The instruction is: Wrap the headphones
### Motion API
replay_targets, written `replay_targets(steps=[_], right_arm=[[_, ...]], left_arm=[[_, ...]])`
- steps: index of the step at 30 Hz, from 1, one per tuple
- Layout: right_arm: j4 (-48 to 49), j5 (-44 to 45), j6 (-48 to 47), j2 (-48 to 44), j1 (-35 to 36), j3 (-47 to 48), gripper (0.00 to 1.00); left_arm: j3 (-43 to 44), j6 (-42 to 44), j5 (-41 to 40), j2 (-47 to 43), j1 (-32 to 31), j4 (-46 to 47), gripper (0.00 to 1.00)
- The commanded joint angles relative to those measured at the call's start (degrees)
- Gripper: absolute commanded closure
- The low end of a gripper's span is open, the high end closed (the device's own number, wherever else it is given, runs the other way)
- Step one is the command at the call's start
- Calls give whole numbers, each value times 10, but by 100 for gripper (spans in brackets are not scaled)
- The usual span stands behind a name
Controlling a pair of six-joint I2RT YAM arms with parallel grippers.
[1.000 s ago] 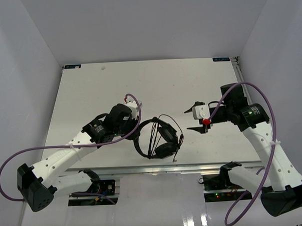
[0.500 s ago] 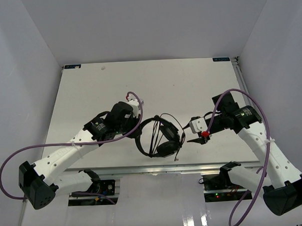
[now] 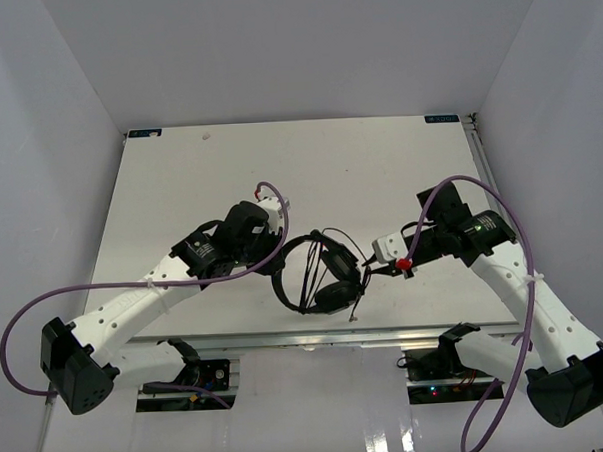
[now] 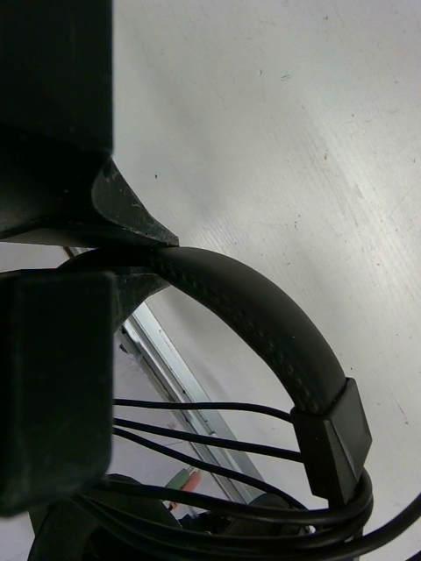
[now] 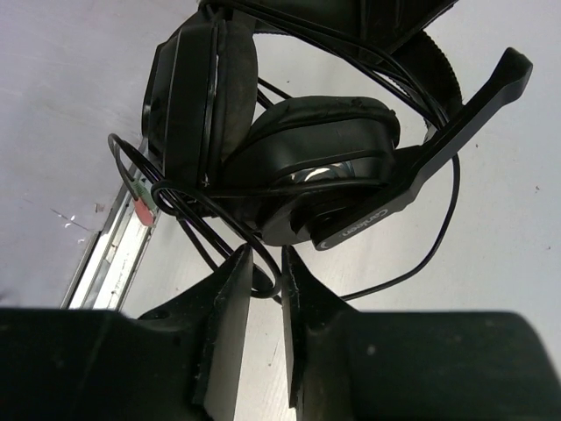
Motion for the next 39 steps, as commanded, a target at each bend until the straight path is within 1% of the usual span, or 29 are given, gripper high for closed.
replay_targets(steps=[1,3,6,8,11,12,14,18,21,23,26,31,36,39], right_arm=[[-27,-12,-30,-16,2,19,79],[-46,-9,-39,-21,2,27,83],[-71,-4,-61,-34,2,36,84],[-75,3,-65,-45,2,37,78],[-68,18,-54,-57,3,38,52],[-49,25,-45,-62,2,38,49],[-9,34,-13,-77,2,38,46],[8,77,-5,-72,2,43,44],[9,113,-32,-61,3,22,43],[12,120,-53,-56,1,6,43],[26,105,-67,-49,0,-20,43],[50,56,-67,-29,-1,-16,42],[40,-7,-63,-16,-1,2,42],[32,-25,-60,-26,-1,4,42]], left_arm=[[30,-6,6,-8,-1,26,100],[28,-8,0,-8,-2,24,100],[25,-18,-7,-11,-1,21,100],[24,-23,-20,-14,1,21,100],[20,-26,-22,-18,1,23,100],[19,-26,-20,-20,2,24,100],[18,-27,-17,-26,2,23,100],[14,-22,7,-46,1,21,100],[8,-11,20,-65,2,12,100],[3,-2,26,-81,2,4,100],[-3,3,35,-103,1,-4,100],[4,8,49,-115,2,-16,100],[6,8,52,-116,2,-17,100],[6,7,53,-113,2,-12,100]])
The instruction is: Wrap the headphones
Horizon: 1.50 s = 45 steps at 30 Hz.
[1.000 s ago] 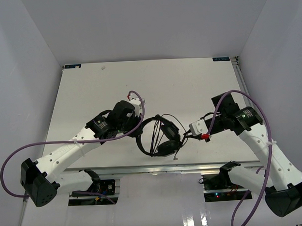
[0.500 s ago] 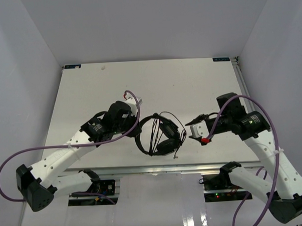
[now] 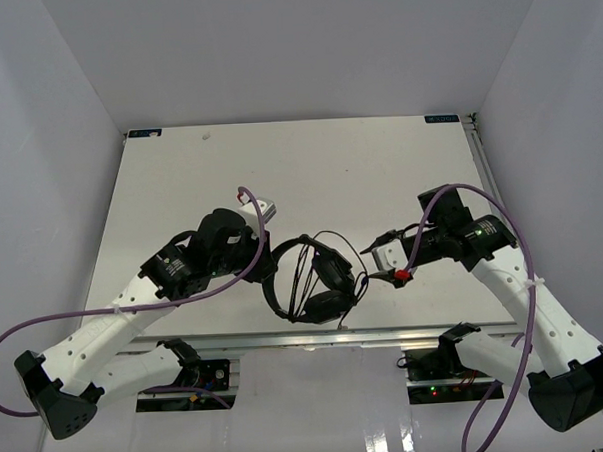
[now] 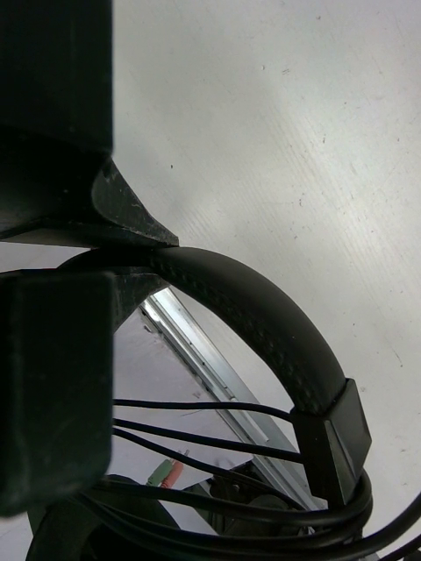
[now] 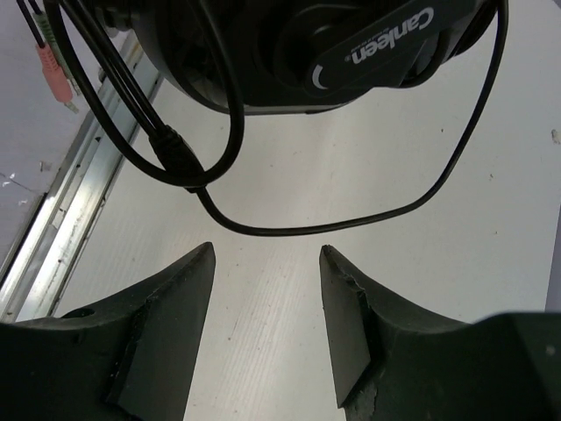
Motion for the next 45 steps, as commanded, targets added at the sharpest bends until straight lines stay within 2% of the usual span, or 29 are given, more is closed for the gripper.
replay_targets(steps=[1,13,26,35,41,45], right_arm=[[-7,-70,-5,-15,-1,24,42],[-63,-103,-34,-50,0,20,42],[-44,-115,-19,-47,5,-17,58],[3,-96,-7,-38,8,-14,64],[19,-64,2,-38,9,11,82],[20,-34,3,-32,9,48,88]], left_arm=[[12,-6,24,-11,1,23,100],[12,-19,21,13,2,39,100],[28,-31,43,16,1,47,100],[30,-32,65,14,1,49,100],[21,-30,68,11,2,49,100],[19,-25,62,17,1,45,100]])
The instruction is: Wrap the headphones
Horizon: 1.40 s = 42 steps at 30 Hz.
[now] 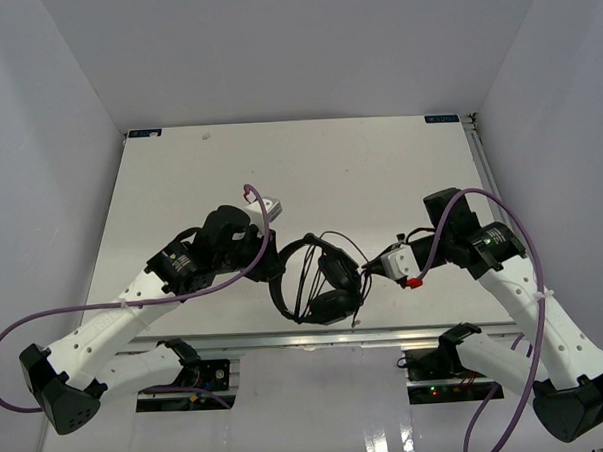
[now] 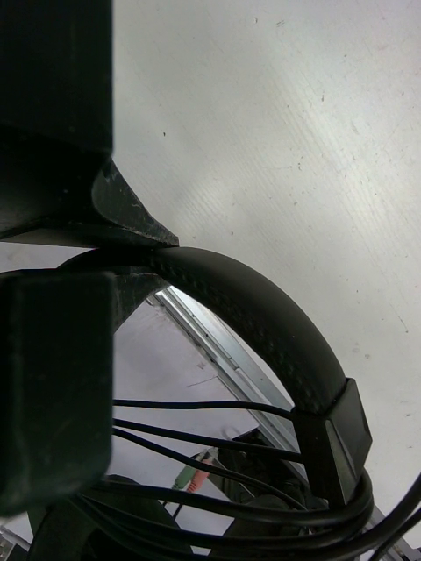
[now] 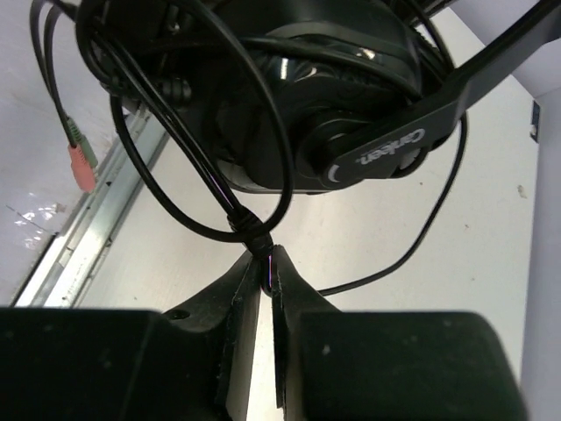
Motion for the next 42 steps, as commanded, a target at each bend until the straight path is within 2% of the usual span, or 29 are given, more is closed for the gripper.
replay_targets(steps=[1,10,14,22,26,37,40,42], right_arm=[[20,30,6,6,3,62,89],[46,72,40,7,3,119,92],[87,87,102,8,2,119,92],[157,49,217,13,1,136,92],[175,51,239,20,-2,157,92],[178,-100,308,58,-48,222,92],[191,-177,345,70,-60,232,92],[225,-216,416,73,-60,222,92]], left_arm=[[17,-6,16,-4,2,24,100],[19,2,-4,1,1,19,100],[18,9,-2,2,2,20,100],[19,18,-6,15,2,22,100],[21,21,-4,15,2,23,100],[3,28,-31,1,2,15,100],[8,23,-52,5,6,8,100],[14,23,-59,11,10,4,100]])
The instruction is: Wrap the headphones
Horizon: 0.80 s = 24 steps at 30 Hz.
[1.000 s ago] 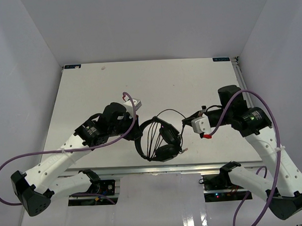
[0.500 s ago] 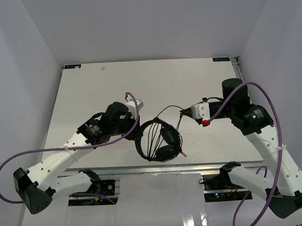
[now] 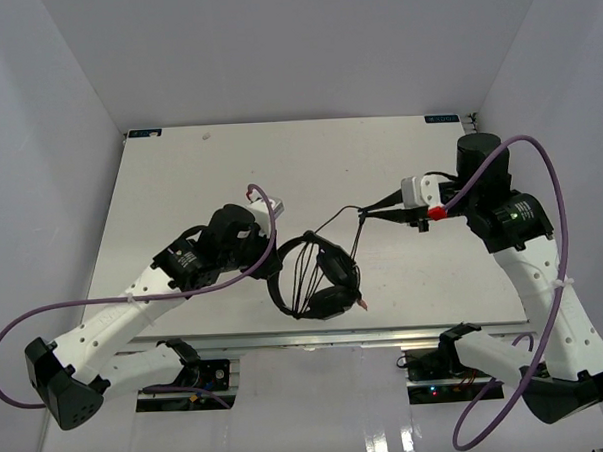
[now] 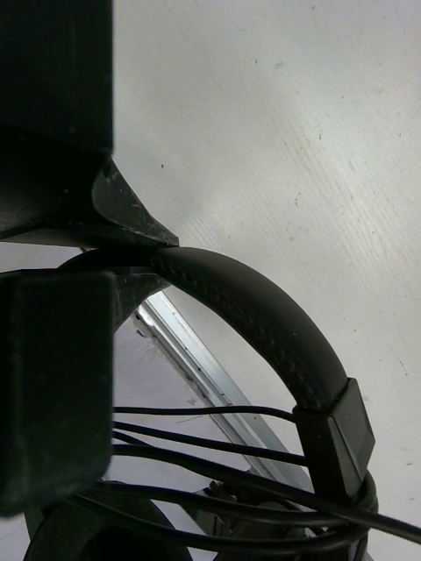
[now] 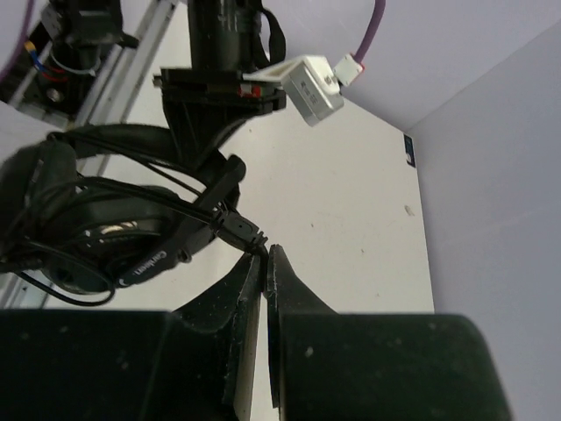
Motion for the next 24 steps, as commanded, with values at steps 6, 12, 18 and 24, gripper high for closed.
replay_targets(steps=[6,12,18,24], right_arm=[[278,-135,314,-40,-2,-107,92],[156,-87,208,-58,32,-133,92],[198,-127,268,-44,32,-105,92],[210,-91,221,-30,17,-73,92]], left_arm=[[36,-5,-35,14,17,0,100],[61,-6,-27,39,23,5,100],[71,-6,-28,61,30,3,100],[47,5,24,27,32,20,100]])
